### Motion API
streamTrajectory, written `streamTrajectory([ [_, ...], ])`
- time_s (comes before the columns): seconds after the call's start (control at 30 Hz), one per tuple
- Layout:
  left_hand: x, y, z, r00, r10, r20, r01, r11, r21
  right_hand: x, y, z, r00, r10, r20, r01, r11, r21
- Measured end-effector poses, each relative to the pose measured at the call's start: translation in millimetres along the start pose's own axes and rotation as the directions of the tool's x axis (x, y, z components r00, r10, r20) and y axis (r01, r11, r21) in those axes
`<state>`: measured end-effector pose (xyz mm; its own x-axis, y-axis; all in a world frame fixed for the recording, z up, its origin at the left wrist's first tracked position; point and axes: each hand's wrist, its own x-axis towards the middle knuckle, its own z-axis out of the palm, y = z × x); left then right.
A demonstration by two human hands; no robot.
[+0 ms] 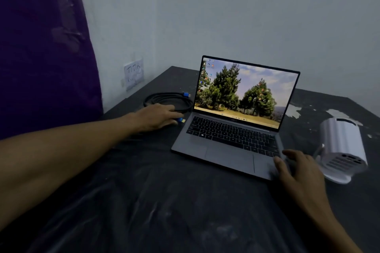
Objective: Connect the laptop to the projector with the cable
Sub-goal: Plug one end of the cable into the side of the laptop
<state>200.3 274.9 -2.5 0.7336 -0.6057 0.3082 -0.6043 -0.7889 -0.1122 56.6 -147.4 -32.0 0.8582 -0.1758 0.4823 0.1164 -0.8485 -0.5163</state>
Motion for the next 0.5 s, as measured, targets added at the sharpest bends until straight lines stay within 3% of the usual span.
streamTrajectory([
  [0.13, 5.3, 4.9, 7.8, 0.999, -0.041, -0.010, 0.039, 0.994, -0.104, 0.2, 0.0, -0.1, 1.000, -0.002, 0.000, 0.002, 1.000, 0.005],
  [0.37, 20.4, 6.5, 14.5, 0.967, -0.238, -0.091, 0.192, 0.917, -0.350, 3.9, 1.0, -0.3, 1.000, 0.002, 0.001, -0.002, 1.000, -0.002],
  [0.5, 24.6, 2.7, 16.8, 0.956, -0.287, -0.056, 0.240, 0.880, -0.410, 5.5, 3.1, 0.7, 1.000, 0.013, -0.008, -0.012, 1.000, 0.010],
])
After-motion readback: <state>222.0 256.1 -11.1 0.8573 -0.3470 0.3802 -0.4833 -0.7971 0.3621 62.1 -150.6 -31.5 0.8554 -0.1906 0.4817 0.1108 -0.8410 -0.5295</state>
